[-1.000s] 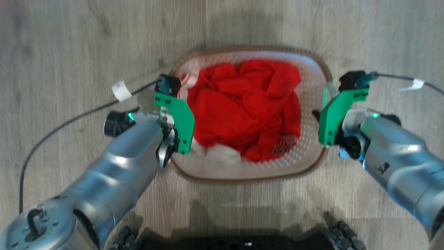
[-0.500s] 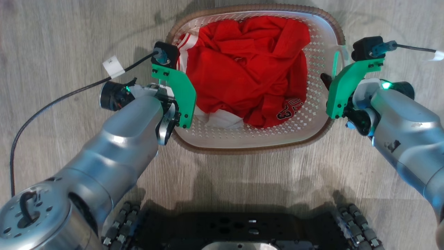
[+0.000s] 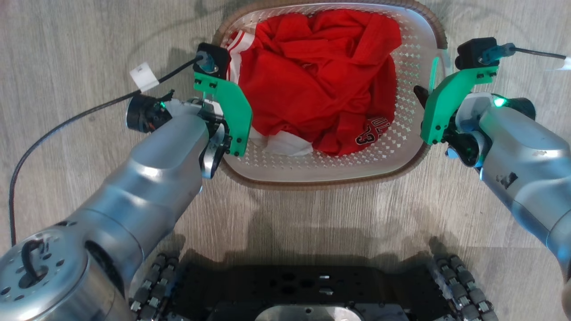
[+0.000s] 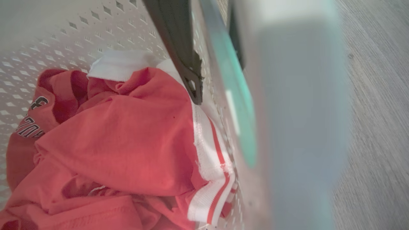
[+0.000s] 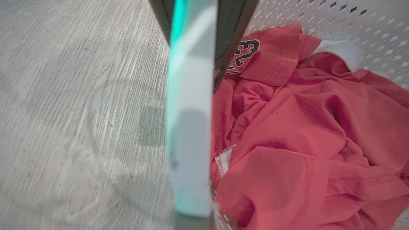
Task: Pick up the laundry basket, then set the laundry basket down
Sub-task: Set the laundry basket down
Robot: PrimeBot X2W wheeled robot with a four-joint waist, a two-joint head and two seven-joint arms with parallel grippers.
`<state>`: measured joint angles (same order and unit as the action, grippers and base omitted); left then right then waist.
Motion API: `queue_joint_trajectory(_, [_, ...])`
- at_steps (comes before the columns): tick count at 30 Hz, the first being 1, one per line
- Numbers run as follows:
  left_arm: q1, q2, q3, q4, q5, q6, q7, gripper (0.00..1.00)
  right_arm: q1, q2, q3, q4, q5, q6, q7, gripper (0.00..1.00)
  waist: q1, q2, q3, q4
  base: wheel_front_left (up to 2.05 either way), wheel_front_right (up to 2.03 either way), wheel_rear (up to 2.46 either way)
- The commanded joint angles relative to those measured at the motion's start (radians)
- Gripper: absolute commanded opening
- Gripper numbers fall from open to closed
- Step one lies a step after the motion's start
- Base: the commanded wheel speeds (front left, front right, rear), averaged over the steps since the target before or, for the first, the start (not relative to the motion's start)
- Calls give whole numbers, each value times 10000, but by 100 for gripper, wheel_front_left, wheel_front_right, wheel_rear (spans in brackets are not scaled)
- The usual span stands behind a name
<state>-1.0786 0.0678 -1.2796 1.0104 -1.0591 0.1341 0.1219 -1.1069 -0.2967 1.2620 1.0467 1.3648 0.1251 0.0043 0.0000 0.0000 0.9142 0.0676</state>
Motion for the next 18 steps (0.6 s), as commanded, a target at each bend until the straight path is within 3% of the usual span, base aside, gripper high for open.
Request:
queue_joint_trajectory(1, [-70,-175,-6,-495,134,-160,3,0,237,35,72,-173,-40,56,-128,0,0,0,43,-2,0,0,0])
queue_joint_trajectory(13, [-183,-175,-6,-577,231,-178,-147,0,281,-194,112,-236,-35,56,-84,0,0,0,194,100,0,0,0])
queue_joint_trajectory(14, [-192,-175,-6,-574,261,-135,-208,24,288,-199,115,-237,-40,56,-91,0,0,0,202,109,0,0,0])
queue_joint_trajectory(16, [-201,-175,-6,-582,324,-83,-279,63,293,-203,120,-239,-42,56,-111,0,0,0,219,124,0,0,0])
queue_joint_trajectory(17, [-209,-175,-6,-585,362,-51,-330,97,293,-206,122,-238,-40,56,-116,0,0,0,226,131,0,0,0])
queue_joint_trajectory(18, [-214,-175,-6,-583,384,-14,-379,100,290,-209,124,-235,-42,56,-122,0,0,0,233,137,0,0,0])
